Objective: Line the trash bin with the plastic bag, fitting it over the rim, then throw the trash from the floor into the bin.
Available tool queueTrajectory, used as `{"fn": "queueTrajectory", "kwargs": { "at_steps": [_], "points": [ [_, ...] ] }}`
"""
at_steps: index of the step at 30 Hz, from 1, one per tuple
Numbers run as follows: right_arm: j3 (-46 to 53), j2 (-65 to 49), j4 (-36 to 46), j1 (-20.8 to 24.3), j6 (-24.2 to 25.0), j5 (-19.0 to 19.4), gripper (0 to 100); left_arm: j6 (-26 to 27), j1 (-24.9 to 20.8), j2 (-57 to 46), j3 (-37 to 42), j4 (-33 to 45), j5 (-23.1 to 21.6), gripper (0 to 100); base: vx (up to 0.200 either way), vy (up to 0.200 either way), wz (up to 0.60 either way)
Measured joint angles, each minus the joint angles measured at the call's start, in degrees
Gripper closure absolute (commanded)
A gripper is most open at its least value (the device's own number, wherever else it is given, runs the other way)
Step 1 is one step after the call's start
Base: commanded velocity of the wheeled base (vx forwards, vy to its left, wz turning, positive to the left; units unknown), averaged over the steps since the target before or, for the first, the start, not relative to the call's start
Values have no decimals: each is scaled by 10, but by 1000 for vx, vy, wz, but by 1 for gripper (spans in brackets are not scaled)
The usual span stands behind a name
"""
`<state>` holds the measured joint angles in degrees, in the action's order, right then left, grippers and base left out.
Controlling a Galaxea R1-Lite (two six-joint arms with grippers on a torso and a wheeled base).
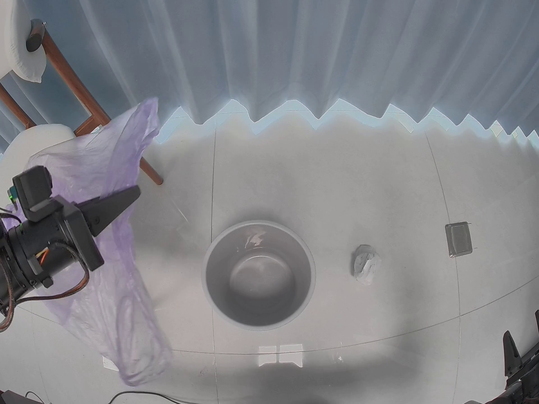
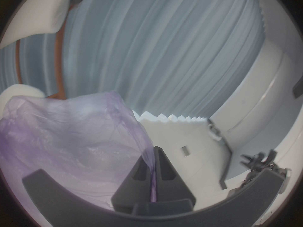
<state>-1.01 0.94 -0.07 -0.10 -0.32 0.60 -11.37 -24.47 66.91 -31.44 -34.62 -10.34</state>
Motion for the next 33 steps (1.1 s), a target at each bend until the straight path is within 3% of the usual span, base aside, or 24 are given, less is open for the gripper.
{"fn": "queueTrajectory", "kwargs": {
  "at_steps": [7,15,25,33],
  "points": [
    [0,0,0,0,0,0,0,-31,-126,43,-30,-85,-47,100,0,0,0],
    [0,0,0,0,0,0,0,-79,-202,95,-63,-113,-74,100,0,0,0],
    [0,0,0,0,0,0,0,-103,-216,127,-79,-128,-69,100,0,0,0],
    [0,0,0,0,0,0,0,-96,-180,130,-11,-138,-69,100,0,0,0]
  ]
}}
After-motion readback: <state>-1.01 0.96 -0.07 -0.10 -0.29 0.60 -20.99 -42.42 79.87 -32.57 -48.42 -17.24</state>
